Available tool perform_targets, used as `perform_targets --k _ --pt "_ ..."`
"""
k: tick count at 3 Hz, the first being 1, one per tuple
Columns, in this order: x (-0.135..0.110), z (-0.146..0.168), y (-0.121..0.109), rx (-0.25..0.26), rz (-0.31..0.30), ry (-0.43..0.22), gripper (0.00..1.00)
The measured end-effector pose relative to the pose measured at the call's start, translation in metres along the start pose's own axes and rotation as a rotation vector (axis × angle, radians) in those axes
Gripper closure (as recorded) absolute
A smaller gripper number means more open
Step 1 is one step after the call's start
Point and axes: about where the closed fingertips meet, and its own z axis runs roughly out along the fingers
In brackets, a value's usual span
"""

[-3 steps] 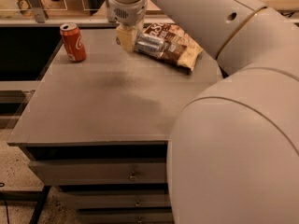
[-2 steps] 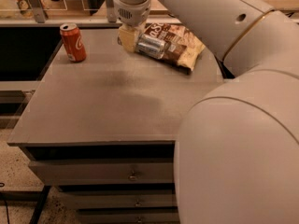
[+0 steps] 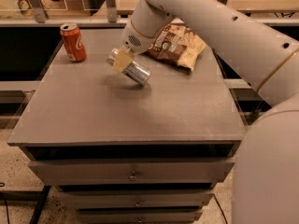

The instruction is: Place redbull can upright

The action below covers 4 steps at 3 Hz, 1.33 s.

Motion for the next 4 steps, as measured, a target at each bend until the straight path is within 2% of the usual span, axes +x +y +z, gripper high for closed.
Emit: perform_targets --k 1,2,3,4 --pt "-0.005 0.009 0.021 -0.098 0.017 -0.254 1.00" --pt "-0.009 -0.021 0.017 -0.092 0.068 -0.394 1.00" --pt "-0.008 -0.021 0.017 -0.092 0.071 -0.392 1.00" --pt "-0.012 -0.031 0.013 -0.096 0.092 -0.466 1.00"
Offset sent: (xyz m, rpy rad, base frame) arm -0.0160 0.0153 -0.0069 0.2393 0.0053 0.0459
